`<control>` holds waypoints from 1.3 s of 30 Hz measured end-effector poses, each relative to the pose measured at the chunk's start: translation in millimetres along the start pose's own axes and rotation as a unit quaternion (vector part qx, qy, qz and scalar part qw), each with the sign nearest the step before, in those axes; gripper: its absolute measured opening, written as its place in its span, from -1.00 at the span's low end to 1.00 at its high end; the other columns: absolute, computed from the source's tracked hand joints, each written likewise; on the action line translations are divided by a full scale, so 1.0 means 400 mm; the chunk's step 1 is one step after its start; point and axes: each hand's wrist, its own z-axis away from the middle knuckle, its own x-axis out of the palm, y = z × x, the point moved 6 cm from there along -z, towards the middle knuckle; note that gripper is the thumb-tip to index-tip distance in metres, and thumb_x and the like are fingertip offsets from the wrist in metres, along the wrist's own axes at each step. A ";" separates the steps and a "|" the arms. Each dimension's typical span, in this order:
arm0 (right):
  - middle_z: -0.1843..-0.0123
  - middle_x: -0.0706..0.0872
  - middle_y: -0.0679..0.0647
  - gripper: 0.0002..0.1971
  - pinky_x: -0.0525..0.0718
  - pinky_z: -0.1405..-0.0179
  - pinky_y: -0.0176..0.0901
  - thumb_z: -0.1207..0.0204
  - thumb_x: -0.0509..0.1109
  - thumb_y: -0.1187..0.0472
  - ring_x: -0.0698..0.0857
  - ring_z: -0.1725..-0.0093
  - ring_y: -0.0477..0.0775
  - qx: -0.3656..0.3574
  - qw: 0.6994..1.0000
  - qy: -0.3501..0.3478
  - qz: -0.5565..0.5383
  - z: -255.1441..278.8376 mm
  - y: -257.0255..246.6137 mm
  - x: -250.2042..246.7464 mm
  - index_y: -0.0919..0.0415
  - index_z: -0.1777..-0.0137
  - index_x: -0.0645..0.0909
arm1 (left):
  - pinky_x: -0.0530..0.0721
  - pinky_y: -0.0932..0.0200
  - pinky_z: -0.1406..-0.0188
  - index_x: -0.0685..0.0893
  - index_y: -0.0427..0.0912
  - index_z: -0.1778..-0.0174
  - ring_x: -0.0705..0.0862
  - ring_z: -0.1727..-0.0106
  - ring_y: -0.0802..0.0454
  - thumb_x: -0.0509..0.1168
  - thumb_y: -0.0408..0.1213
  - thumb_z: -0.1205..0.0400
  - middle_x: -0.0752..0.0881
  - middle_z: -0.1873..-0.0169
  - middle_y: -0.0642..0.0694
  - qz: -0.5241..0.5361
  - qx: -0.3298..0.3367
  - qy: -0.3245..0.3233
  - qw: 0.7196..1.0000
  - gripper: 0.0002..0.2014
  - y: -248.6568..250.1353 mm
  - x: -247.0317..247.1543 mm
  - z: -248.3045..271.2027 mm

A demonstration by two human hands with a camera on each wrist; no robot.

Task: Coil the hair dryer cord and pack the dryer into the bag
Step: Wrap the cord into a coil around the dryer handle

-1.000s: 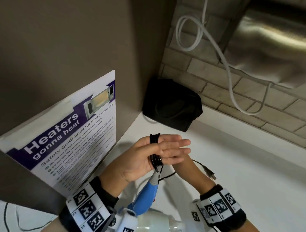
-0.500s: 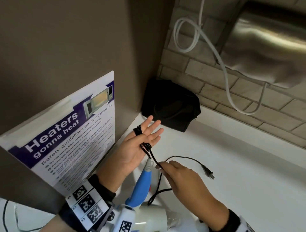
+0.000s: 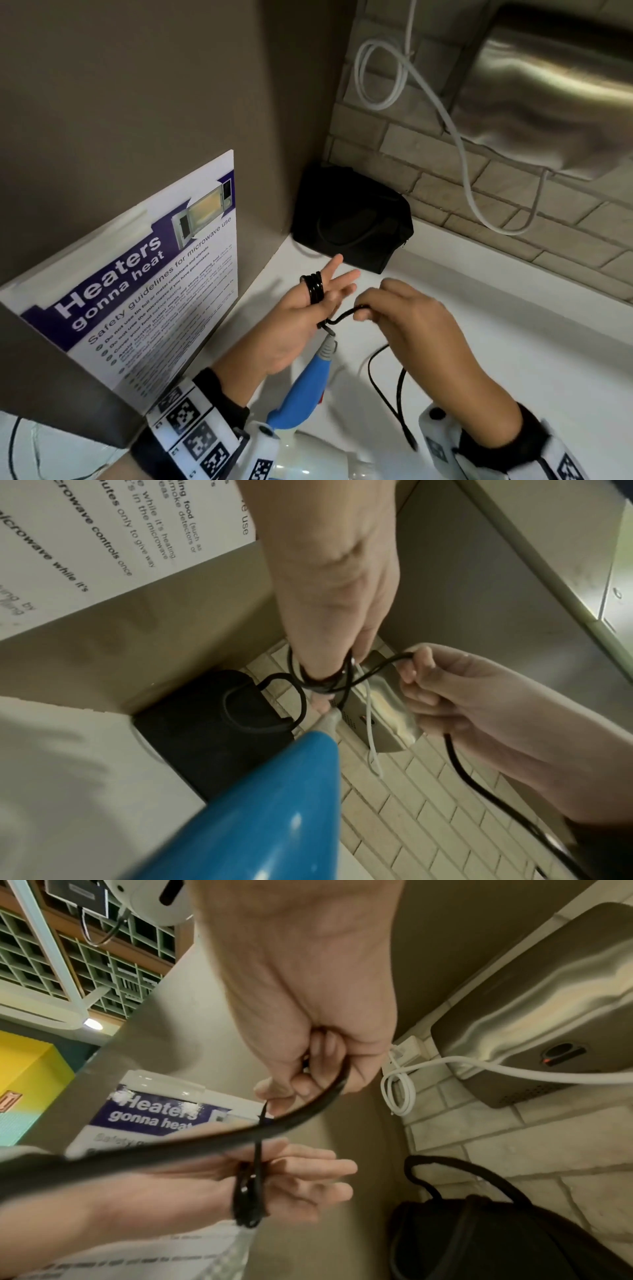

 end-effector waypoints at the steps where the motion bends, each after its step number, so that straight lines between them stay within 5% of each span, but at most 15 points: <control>1: 0.34 0.47 -0.14 -0.85 0.49 0.57 -0.21 -0.48 0.31 0.14 0.55 0.44 0.00 -0.006 1.000 0.008 -0.009 -0.016 0.006 -0.006 -0.16 0.05 0.59 | 0.37 0.08 -0.54 0.23 -0.13 -0.61 0.63 -0.34 0.14 0.07 -0.37 -0.72 0.71 -0.24 0.06 0.006 -0.006 -0.018 1.000 -0.51 -0.001 0.007 0.004; 3: 0.30 0.53 -0.08 -0.82 0.54 0.54 -0.15 -0.48 0.27 0.13 0.59 0.39 0.01 -0.020 0.999 0.017 -0.032 -0.048 0.013 -0.009 -0.04 0.06 0.70 | 0.42 0.15 -0.51 0.37 -0.20 -0.50 0.68 -0.24 0.18 0.06 -0.35 -0.71 0.77 -0.04 0.11 0.012 -0.020 -0.054 0.998 -0.60 0.001 0.024 0.012; 5: 0.27 0.57 -0.05 -0.74 0.61 0.50 -0.07 -0.46 0.17 0.10 0.62 0.34 0.00 -0.029 0.998 0.027 -0.043 -0.078 0.016 -0.007 0.04 0.10 0.71 | 0.43 0.11 -0.52 0.48 -0.23 -0.37 0.65 -0.34 0.05 0.05 -0.32 -0.68 0.77 -0.11 0.00 0.005 -0.033 -0.079 0.996 -0.66 0.003 0.034 0.022; 7: 0.25 0.61 -0.04 -0.79 0.64 0.45 -0.03 -0.48 0.21 0.13 0.64 0.32 -0.02 -0.024 0.997 0.037 -0.059 -0.107 0.031 0.000 0.05 0.15 0.71 | 0.40 0.04 -0.55 0.41 -0.28 -0.44 0.58 -0.43 -0.12 0.03 -0.31 -0.70 0.70 -0.28 -0.18 0.004 -0.045 -0.105 0.993 -0.62 0.004 0.041 0.033; 13: 0.35 0.57 -0.17 -0.89 0.38 0.32 -0.56 -0.47 0.42 0.15 0.56 0.30 -0.30 -0.022 0.985 0.070 -0.154 -0.159 0.094 0.048 0.10 0.25 0.73 | 0.39 -0.10 -0.55 0.45 -0.47 -0.37 0.52 -0.45 -0.32 0.01 -0.31 -0.73 0.53 -0.38 -0.50 -0.044 -0.066 -0.189 0.979 -0.62 0.000 0.062 0.055; 19: 0.35 0.66 -0.25 -0.69 0.47 0.22 -0.48 -0.60 0.22 -0.05 0.64 0.27 -0.25 0.008 0.970 -0.008 -0.242 -0.135 0.097 0.157 0.08 0.27 0.63 | 0.49 -0.04 -0.43 0.53 -0.39 -0.18 0.57 -0.38 -0.42 0.02 -0.49 -0.72 0.58 -0.29 -0.52 -0.021 -0.049 -0.212 0.976 -0.77 0.034 0.074 0.074; 23: 0.40 0.69 -0.01 -0.75 0.60 0.39 -0.08 -0.63 0.17 0.13 0.63 0.41 -0.01 0.028 0.967 -0.092 -0.236 -0.078 0.077 0.208 0.00 0.25 0.58 | 0.57 -0.04 -0.34 0.56 -0.33 -0.08 0.66 -0.28 -0.38 0.02 -0.63 -0.68 0.68 -0.20 -0.47 -0.003 -0.042 -0.186 0.982 -0.75 0.036 0.077 0.075; 26: 0.56 0.50 -0.10 -0.65 0.26 0.62 -0.09 -0.64 0.15 0.34 0.23 0.55 0.18 0.028 0.955 -0.145 -0.256 -0.046 0.075 0.218 -0.13 0.23 0.52 | 0.68 0.06 -0.13 0.57 -0.30 0.03 0.78 -0.05 -0.23 0.06 -0.63 -0.55 0.79 -0.05 -0.34 0.009 -0.060 -0.144 0.988 -0.75 0.033 0.066 0.070; 29: 0.34 0.67 -0.23 -0.68 0.61 0.36 -0.08 -0.61 0.22 0.24 0.62 0.37 -0.02 0.089 0.969 -0.118 -0.197 -0.038 0.121 0.225 -0.31 0.13 0.44 | 0.72 0.09 0.03 0.68 -0.21 0.15 0.67 0.09 -0.26 0.20 -0.49 -0.45 0.82 0.08 -0.33 0.018 -0.075 -0.115 0.990 -0.81 0.033 0.061 0.066; 33: 0.10 0.71 -0.37 -0.67 0.70 0.06 -0.05 -0.58 0.14 0.14 0.70 0.11 -0.16 0.113 0.966 -0.127 -0.195 -0.012 0.122 0.238 -0.43 -0.06 0.48 | 0.73 0.13 0.19 0.80 -0.24 0.15 0.36 0.68 0.21 0.16 -0.39 -0.46 0.82 0.17 -0.36 0.113 -0.102 -0.105 0.983 -0.72 0.037 0.070 0.062; 36: -0.23 0.67 -0.12 -0.62 0.63 -0.16 -0.08 -0.65 0.10 0.27 0.63 -0.06 -0.04 0.114 0.963 -0.174 -0.174 0.019 0.121 0.265 0.01 -0.41 0.48 | 0.72 0.20 0.28 0.83 -0.28 0.08 0.34 0.75 0.25 0.10 -0.23 -0.62 0.84 0.19 -0.30 0.135 -0.075 -0.069 0.985 -0.63 0.056 0.068 0.053; 39: -0.19 0.70 0.05 -0.68 0.62 0.15 0.00 -0.74 0.02 0.06 0.65 0.07 0.14 0.098 0.968 -0.210 -0.096 0.053 0.110 0.292 -0.09 -0.46 0.24 | 0.77 0.13 0.05 0.74 -0.40 -0.11 0.70 0.47 0.17 0.08 -0.30 -0.64 0.76 -0.05 -0.40 0.187 -0.016 -0.025 0.982 -0.63 0.076 0.038 0.043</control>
